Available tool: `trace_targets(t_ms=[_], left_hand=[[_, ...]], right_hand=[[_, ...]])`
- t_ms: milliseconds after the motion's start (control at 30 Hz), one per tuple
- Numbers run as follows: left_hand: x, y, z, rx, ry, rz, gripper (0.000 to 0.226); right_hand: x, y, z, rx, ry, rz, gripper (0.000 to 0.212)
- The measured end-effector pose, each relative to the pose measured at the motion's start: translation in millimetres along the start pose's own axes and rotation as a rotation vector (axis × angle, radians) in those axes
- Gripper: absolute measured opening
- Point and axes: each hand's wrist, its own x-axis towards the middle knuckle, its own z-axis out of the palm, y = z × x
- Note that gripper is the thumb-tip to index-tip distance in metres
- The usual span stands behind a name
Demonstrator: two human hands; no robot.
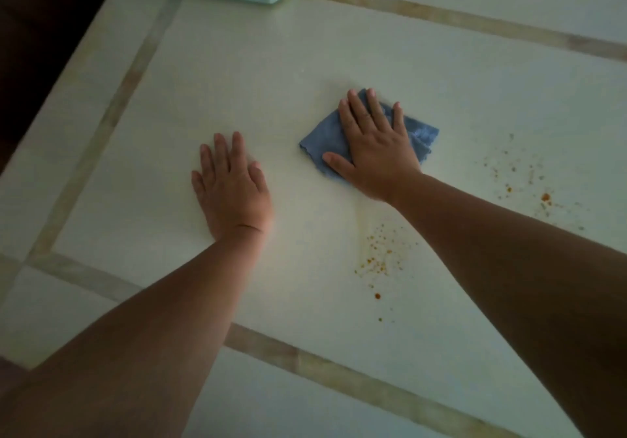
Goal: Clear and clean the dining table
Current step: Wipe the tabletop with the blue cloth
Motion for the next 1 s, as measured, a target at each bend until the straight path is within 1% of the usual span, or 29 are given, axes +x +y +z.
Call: trace_targets(t_ms=[300, 433, 500, 633, 733, 900, 1000], left_hand=[[-5.8, 2.6, -2.7, -0.035, 0.006, 0.037, 0.053], [-3.4, -4.0, -2.4, -0.031, -0.024, 0.064, 0.054], [-16.4, 0.1, -3.9, -0.020, -0.028, 0.085, 0.054], [-72.8, 18.9, -3.5, -0.031, -0.067, 0.200, 0.055], [-109.6, 24.8, -1.0, -0.047, -0.071, 0.220, 0.056], [-125.3, 15.9, 2.0, -0.041, -0.047, 0.302, 0.057], [-127.6, 17.0, 3.1, -0.038, -0.037, 0.293, 0.057]], right_hand=[[-111.1, -25.1, 8.9, 0.015, -0.029, 0.054, 0.090], [-140.6, -37.5, 14.4, 0.014, -0.031, 0.053, 0.090], [-150.8, -40.9, 15.8, 0.010, -0.040, 0.064, 0.091], [-170.6, -46.7, 17.6, 0.011, -0.037, 0.084, 0.090], [-191.1, -52.6, 17.1, 0.018, -0.041, 0.105, 0.089], [-231.5, -62.8, 17.8, 0.023, -0.066, 0.111, 0.090], [-243.6, -65.9, 19.5, 0.011, -0.098, 0.096, 0.090]])
